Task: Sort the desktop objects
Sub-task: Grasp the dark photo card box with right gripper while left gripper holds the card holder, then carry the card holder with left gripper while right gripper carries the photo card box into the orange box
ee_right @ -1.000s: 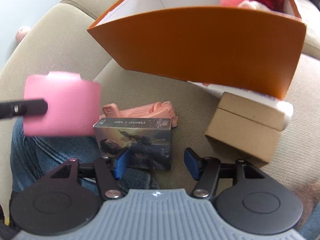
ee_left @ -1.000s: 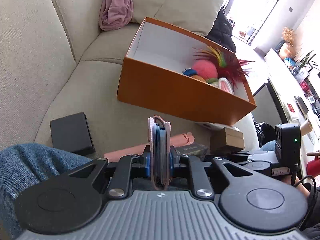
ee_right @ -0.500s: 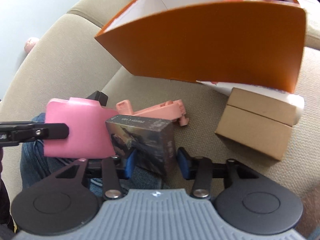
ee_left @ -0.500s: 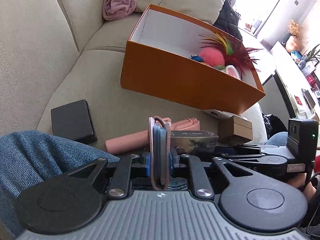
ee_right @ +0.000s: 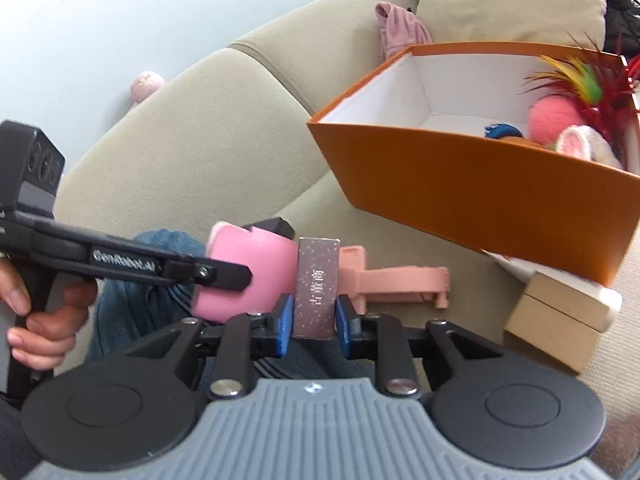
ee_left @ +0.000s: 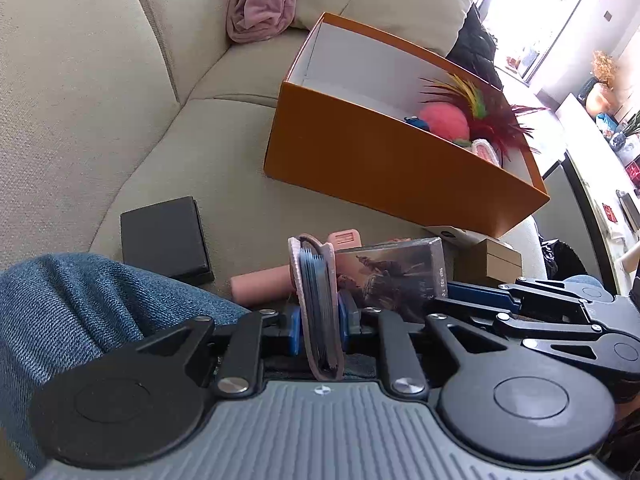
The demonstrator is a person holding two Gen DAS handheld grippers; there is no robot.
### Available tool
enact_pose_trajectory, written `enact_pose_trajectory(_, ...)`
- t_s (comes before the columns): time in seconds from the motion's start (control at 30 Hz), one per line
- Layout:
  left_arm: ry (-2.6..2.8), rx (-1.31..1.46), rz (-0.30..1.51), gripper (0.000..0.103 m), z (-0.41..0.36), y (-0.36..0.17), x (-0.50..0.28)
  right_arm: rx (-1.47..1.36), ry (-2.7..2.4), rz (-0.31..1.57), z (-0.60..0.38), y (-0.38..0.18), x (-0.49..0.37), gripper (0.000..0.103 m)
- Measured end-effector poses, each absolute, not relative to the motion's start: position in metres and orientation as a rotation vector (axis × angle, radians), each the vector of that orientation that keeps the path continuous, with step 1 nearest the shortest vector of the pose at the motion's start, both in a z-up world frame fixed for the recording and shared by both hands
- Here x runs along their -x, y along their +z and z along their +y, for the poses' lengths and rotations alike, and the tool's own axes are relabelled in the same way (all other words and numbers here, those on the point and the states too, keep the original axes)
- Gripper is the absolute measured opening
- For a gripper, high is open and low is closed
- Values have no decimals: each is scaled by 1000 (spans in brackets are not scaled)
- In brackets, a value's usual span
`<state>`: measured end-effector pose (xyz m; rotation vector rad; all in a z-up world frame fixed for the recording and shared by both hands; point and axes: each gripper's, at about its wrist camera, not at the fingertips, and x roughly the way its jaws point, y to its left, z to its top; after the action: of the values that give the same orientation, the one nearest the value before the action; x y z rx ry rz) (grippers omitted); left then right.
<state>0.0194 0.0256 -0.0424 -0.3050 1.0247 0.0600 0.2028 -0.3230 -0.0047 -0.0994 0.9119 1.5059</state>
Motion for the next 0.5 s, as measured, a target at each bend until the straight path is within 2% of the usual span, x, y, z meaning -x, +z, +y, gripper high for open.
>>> enact_pose_trajectory(0.1, 60, 303, 1022, 20, 24, -42, -19, 131, 1469, 903, -309, 1, -196, 28)
enact_pose_trajectory(0.3, 71, 320, 1006, 20, 24, -40, -15, 141, 1420, 919, -298, 3, -194, 25)
enact_pose_trajectory(0.5, 22, 301, 934, 19, 21, -9, -7, 139, 1369, 902, -310, 26, -196, 24)
